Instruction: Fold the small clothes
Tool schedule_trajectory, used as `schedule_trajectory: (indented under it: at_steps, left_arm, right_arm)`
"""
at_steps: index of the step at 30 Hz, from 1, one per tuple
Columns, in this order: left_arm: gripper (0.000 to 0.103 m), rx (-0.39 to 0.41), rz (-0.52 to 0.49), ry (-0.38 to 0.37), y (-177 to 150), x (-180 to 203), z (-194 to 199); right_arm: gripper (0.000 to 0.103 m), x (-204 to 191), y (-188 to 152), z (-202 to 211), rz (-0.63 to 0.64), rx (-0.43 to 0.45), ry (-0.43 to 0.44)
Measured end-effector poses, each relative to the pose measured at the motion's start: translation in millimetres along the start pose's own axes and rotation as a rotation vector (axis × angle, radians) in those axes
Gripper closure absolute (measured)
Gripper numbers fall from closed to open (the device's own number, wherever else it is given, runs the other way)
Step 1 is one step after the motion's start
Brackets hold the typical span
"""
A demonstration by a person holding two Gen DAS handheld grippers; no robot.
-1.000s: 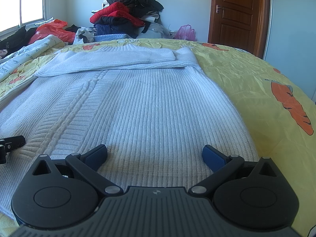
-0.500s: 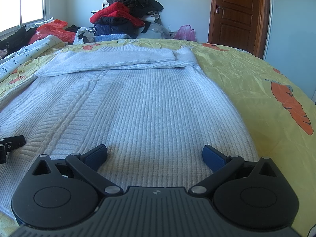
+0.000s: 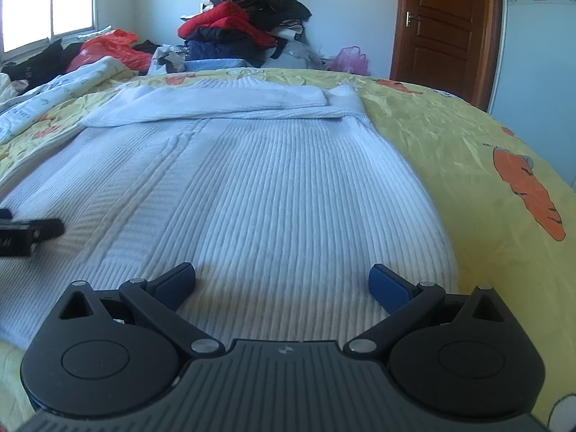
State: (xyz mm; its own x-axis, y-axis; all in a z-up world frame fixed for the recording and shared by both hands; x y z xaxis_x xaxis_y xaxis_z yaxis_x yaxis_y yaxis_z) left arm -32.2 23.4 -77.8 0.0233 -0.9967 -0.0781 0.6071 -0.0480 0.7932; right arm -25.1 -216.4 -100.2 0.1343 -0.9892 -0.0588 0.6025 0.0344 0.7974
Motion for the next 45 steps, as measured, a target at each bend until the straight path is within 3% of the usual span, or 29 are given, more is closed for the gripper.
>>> schedule_trajectory:
  at_steps: [9, 36, 43, 45]
  left_arm:
    - [0.000, 0.000, 0.000, 0.000, 0, 0, 0]
    - [0.000, 0.018, -0.009, 0.007, -6, -1, 9]
    - [0.000, 0.006, -0.012, -0.027, -16, -11, 36]
    - [0.000, 0.040, -0.003, -0.061, -13, -24, 51]
  right_arm:
    - [0.002, -2, -19, 24, 0.028, 0.027, 0.026]
    - [0.001, -2, -20, 24, 0.026, 0.028, 0.033]
    - [0.001, -4, -15, 38, 0.072, -0.024, 0.079]
    - [0.001, -1, -6, 56, 0.095, 0.014, 0.116]
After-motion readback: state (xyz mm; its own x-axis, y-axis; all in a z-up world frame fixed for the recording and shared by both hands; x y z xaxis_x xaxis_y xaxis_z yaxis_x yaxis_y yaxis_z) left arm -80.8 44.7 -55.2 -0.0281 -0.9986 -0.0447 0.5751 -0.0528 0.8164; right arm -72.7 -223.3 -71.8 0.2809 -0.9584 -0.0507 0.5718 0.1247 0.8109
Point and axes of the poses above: each gripper's, at about its wrist camera, not at the fingertips, and z roughly against the way its jaws point, x to its right, y to its top, the point moved 10 cm from there along -z, roughly the way its jaws point, and after that the axes turned 7 degrees about y, right-handed, at the moved point
